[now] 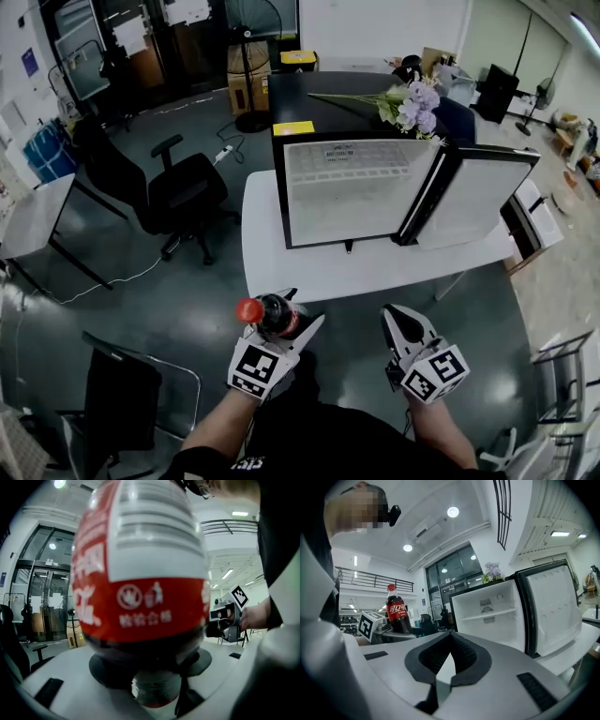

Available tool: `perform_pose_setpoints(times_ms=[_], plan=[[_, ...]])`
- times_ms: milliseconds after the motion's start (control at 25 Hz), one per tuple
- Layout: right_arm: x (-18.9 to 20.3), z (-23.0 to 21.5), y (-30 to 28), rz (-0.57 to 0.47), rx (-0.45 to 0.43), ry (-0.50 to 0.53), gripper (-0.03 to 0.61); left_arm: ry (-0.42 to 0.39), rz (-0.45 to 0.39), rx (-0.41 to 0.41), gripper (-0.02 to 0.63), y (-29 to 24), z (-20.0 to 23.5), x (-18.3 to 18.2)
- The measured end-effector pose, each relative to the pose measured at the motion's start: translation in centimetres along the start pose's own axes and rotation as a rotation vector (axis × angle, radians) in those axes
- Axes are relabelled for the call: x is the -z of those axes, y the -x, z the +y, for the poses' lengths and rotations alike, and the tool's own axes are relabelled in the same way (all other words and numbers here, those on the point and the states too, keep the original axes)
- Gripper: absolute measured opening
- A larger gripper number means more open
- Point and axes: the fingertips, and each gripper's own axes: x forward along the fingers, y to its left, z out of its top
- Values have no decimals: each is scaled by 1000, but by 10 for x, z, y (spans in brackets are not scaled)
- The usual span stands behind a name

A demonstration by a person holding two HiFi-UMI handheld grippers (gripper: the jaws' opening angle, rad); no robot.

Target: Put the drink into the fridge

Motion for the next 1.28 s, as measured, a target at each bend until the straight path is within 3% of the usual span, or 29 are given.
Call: perform_pose_setpoints(times_ms=[200, 440, 920, 1280], plan=[[-29, -24, -73, -35, 13, -20, 14, -1, 14, 39, 278, -46, 63, 1], [-42, -56, -112, -31, 36, -10, 14, -12, 26, 44, 278, -82, 101, 2], [-58, -119, -108, -51, -28, -4, 14, 38, 71, -17, 278, -143, 92, 3], [-39, -158, -86, -4, -26, -41, 14, 38, 121, -7, 278, -187, 71, 15]])
